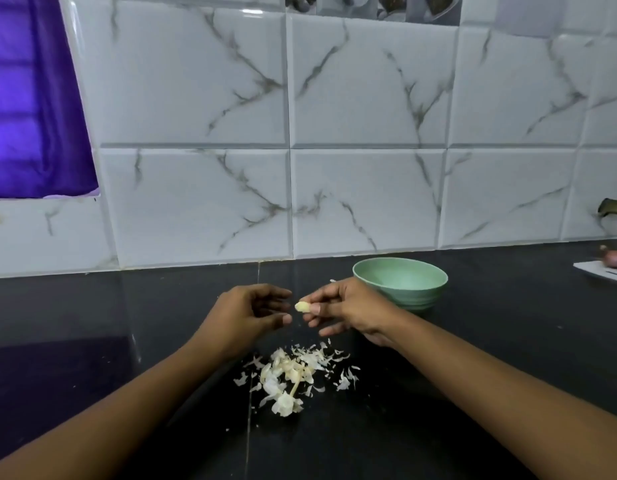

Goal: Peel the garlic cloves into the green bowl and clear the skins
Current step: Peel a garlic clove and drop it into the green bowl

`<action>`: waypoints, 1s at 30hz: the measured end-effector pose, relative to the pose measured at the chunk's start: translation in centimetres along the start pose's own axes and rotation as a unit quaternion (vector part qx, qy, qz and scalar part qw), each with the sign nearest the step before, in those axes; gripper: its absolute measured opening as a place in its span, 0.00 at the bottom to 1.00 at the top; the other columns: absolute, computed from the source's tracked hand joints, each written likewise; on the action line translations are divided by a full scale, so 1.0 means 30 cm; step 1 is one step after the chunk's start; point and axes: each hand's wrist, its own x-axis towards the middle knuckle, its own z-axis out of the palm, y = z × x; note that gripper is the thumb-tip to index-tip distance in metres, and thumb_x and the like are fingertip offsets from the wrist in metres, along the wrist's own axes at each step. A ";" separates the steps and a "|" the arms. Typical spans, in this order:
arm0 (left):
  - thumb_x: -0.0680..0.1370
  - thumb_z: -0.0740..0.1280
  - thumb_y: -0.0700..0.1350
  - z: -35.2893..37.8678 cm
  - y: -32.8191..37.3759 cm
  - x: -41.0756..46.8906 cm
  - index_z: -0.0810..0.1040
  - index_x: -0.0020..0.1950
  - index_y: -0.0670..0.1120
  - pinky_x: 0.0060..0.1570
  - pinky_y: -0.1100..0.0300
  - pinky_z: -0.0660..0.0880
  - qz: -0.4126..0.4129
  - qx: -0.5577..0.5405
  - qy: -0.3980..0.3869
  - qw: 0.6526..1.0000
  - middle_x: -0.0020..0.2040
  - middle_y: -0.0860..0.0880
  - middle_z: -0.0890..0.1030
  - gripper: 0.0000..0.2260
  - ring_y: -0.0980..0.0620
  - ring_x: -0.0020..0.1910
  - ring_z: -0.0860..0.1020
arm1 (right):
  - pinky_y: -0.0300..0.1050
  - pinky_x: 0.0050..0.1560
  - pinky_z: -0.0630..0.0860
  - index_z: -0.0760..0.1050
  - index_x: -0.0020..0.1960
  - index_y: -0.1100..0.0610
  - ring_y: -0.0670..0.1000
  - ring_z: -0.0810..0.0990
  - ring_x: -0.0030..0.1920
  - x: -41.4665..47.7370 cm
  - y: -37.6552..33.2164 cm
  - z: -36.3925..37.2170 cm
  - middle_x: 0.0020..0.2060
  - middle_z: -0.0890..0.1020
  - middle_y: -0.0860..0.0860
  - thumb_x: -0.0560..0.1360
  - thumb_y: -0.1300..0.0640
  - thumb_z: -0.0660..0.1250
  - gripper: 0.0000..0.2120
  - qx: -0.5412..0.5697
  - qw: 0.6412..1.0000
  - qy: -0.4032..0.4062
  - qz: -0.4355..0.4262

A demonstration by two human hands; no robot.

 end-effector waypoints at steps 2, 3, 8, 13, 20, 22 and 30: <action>0.68 0.76 0.42 0.003 0.018 -0.009 0.82 0.53 0.49 0.47 0.70 0.77 0.018 -0.077 0.033 0.996 0.44 0.54 0.86 0.14 0.62 0.46 0.83 | 0.37 0.33 0.79 0.77 0.49 0.60 0.45 0.82 0.34 -0.005 -0.021 0.027 0.36 0.83 0.53 0.75 0.68 0.65 0.06 0.074 0.997 -0.020 -0.006; 0.68 0.76 0.41 0.005 0.025 -0.012 0.83 0.51 0.48 0.46 0.70 0.77 0.024 -0.112 0.047 0.992 0.43 0.54 0.86 0.13 0.60 0.45 0.83 | 0.37 0.33 0.80 0.76 0.49 0.60 0.45 0.82 0.34 -0.005 -0.030 0.033 0.35 0.83 0.53 0.75 0.68 0.65 0.06 0.103 0.994 -0.023 -0.009; 0.66 0.74 0.44 0.020 0.063 -0.021 0.84 0.46 0.47 0.39 0.71 0.75 0.045 -0.207 0.108 0.971 0.40 0.52 0.86 0.10 0.58 0.41 0.84 | 0.40 0.30 0.80 0.72 0.47 0.58 0.49 0.84 0.35 -0.012 -0.047 0.039 0.37 0.84 0.54 0.74 0.67 0.66 0.06 0.171 0.985 -0.027 -0.028; 0.65 0.74 0.49 0.018 0.061 -0.029 0.85 0.46 0.51 0.41 0.70 0.77 0.065 -0.149 0.149 0.975 0.39 0.56 0.85 0.11 0.60 0.41 0.84 | 0.43 0.32 0.80 0.76 0.48 0.57 0.49 0.84 0.39 -0.039 -0.076 0.032 0.42 0.85 0.51 0.75 0.61 0.68 0.03 0.090 0.995 -0.028 -0.042; 0.68 0.76 0.44 0.030 0.058 -0.042 0.85 0.48 0.52 0.37 0.72 0.77 0.112 -0.036 0.174 0.978 0.36 0.61 0.84 0.10 0.64 0.36 0.82 | 0.42 0.32 0.79 0.79 0.42 0.57 0.49 0.83 0.38 -0.048 -0.098 0.027 0.40 0.85 0.52 0.70 0.56 0.72 0.04 0.041 0.998 0.018 -0.055; 0.68 0.76 0.44 0.033 0.057 -0.045 0.85 0.49 0.51 0.37 0.72 0.76 0.125 -0.024 0.171 0.977 0.36 0.60 0.84 0.10 0.65 0.36 0.82 | 0.41 0.33 0.78 0.79 0.40 0.56 0.47 0.83 0.36 -0.043 -0.096 0.026 0.38 0.84 0.52 0.71 0.60 0.72 0.02 0.036 0.998 0.019 -0.048; 0.68 0.76 0.45 0.036 0.051 -0.041 0.85 0.49 0.51 0.37 0.72 0.76 0.147 0.002 0.179 0.973 0.37 0.59 0.84 0.10 0.65 0.36 0.82 | 0.41 0.35 0.79 0.78 0.42 0.58 0.43 0.82 0.34 -0.041 -0.095 0.023 0.31 0.83 0.47 0.73 0.61 0.70 0.02 0.014 0.999 0.012 -0.051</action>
